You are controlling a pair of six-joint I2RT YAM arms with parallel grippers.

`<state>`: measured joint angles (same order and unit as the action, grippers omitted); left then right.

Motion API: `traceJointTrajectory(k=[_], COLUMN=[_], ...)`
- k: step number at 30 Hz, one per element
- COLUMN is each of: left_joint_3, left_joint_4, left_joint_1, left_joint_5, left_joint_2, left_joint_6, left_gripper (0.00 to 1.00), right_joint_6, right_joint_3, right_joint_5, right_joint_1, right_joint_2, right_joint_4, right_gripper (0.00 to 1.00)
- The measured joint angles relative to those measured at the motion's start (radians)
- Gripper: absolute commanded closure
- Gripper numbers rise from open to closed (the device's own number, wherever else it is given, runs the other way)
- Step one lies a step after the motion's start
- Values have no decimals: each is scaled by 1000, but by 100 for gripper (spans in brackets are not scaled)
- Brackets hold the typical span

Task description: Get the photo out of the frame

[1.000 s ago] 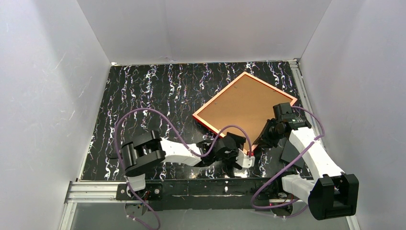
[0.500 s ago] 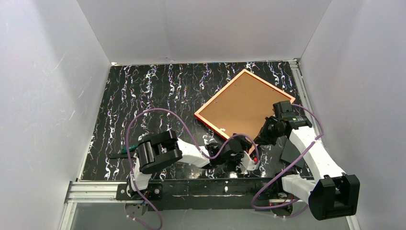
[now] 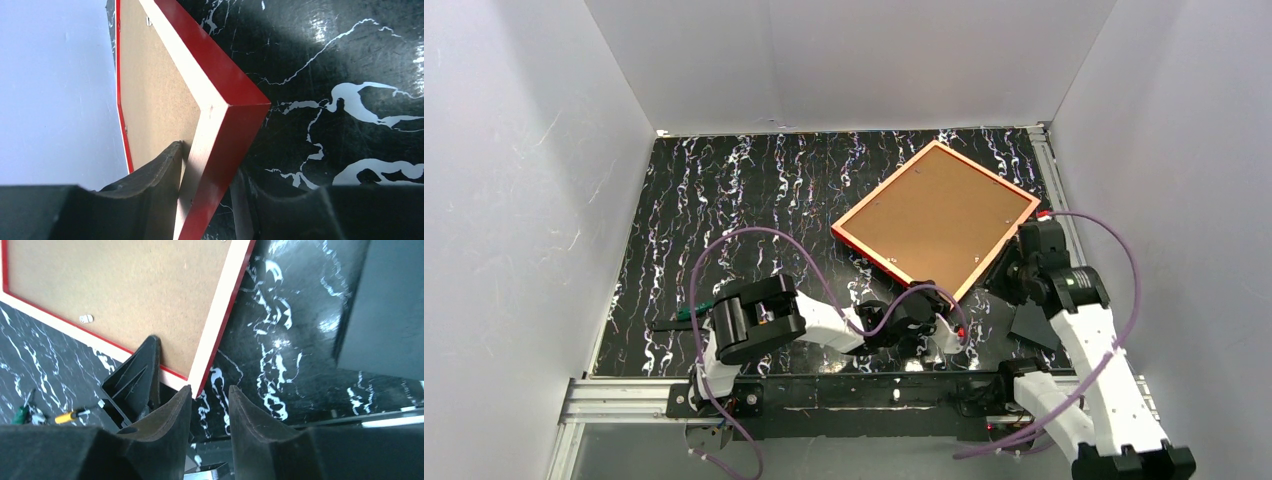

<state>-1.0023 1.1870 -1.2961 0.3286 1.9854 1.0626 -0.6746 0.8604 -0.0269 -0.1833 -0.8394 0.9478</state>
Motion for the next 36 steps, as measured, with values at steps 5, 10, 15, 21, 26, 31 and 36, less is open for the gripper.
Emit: traceJointTrajectory(k=[5,10,15,21,26,31,36], left_joint_3=[0,0,-3,-45,-61,-23,51], left_joint_4=[-29,-93,-203,-356,-450,-520,-590], left_joint_1=[-14,-28,-39,-47,-26,75,218], left_joint_5=[32,64,99,212,290,303,338], left_joint_2=[-37,-119,-250,-396,-509,-674,-845], left_joint_6=[-27,-111,-261,-503,-707,-962,-1223], left_gripper=[100,100,100,100,100,100,100], right_joint_6=[22,24,21,-11,-25,-27,-27], right_joint_3=[18,64,114,198,244,220,184], right_joint_5=[-104,-135,-148,-182,-196,-188,-172], right_joint_1=[0,0,0,0,0,0,0], right_joint_2=[161,256,259,315,332,331,331], right_joint_4=[32,74,112,165,173,177,177], right_gripper=[55,56,57,58,59,61,62])
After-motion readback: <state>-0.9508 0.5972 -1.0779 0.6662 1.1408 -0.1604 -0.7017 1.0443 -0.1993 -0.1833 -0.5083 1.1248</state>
